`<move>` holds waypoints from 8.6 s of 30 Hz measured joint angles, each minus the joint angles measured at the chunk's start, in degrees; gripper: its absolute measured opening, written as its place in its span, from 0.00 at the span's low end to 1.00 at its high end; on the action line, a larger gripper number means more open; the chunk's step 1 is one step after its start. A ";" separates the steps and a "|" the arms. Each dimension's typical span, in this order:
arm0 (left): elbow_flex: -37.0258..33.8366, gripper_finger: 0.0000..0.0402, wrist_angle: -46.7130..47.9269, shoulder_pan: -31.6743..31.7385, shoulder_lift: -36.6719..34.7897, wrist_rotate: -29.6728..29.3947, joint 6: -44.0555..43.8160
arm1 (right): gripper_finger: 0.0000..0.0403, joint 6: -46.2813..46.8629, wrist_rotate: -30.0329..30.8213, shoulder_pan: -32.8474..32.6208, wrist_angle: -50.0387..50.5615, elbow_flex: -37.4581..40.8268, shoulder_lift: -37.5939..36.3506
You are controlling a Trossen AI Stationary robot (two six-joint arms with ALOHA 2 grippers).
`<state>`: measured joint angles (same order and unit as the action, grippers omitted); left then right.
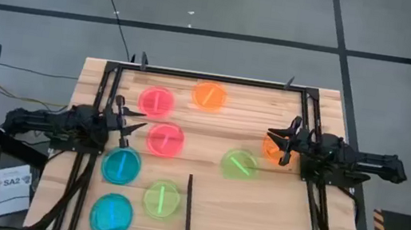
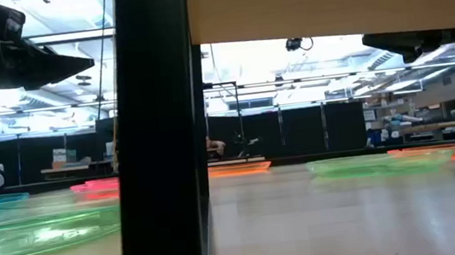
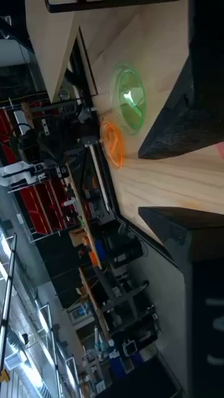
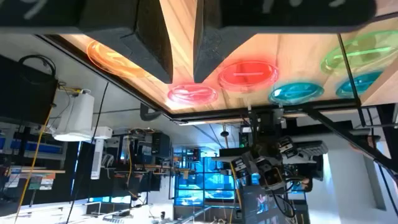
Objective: Place and stack plates onto a shelf
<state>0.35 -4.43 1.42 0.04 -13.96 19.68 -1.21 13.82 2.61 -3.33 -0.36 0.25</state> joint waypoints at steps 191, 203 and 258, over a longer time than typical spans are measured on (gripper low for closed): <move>-0.01 0.35 -0.04 0.01 0.32 0.02 -0.02 | 0.51 -4.03 -19.91 51.14 58.34 -42.45 71.28; 0.00 0.35 -0.04 0.01 0.32 0.02 -0.04 | 0.51 -6.51 -19.91 51.14 56.91 -42.42 81.59; 0.01 0.35 -0.04 0.01 0.32 0.03 -0.04 | 0.02 -6.48 -17.75 46.58 56.85 -42.36 88.50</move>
<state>0.36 -4.47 1.43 0.36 -13.92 19.64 -7.69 -3.92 49.19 53.52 -42.72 88.75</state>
